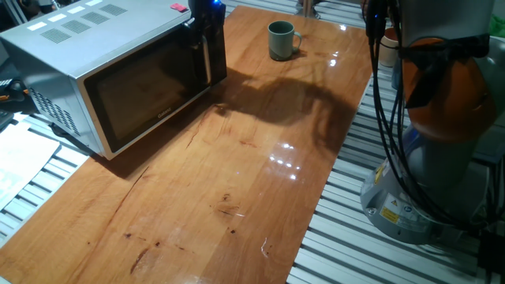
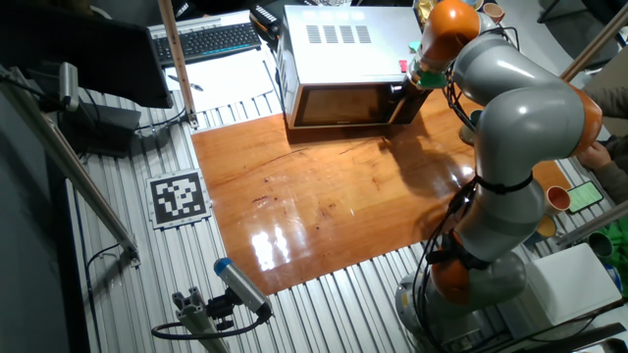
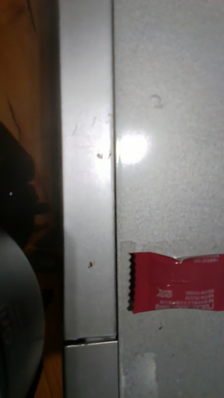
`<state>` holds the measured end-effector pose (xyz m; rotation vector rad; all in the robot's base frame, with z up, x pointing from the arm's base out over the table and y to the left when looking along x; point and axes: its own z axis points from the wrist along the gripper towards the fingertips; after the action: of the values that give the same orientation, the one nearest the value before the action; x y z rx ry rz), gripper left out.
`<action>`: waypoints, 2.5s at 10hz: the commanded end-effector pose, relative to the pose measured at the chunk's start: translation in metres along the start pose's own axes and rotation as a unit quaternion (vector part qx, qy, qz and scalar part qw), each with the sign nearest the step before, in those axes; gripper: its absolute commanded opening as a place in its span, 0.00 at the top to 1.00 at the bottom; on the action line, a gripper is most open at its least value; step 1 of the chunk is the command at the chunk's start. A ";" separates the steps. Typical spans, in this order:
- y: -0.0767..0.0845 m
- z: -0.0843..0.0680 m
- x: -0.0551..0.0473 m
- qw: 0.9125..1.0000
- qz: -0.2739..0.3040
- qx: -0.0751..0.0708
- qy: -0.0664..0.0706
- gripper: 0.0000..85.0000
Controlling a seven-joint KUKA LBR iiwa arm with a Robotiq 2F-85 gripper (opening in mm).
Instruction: Put the bowl into the microwave
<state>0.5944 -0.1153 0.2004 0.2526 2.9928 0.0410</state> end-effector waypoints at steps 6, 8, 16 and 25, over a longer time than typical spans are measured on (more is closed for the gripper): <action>-0.002 -0.003 -0.003 0.999 -0.035 0.013 0.012 1.00; -0.002 -0.003 -0.003 0.999 -0.038 0.017 0.010 1.00; 0.005 -0.012 0.012 0.999 -0.034 0.036 -0.004 1.00; 0.011 -0.015 0.025 0.998 -0.032 0.048 -0.026 1.00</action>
<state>0.5679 -0.0988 0.2119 0.1657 2.9476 -0.1243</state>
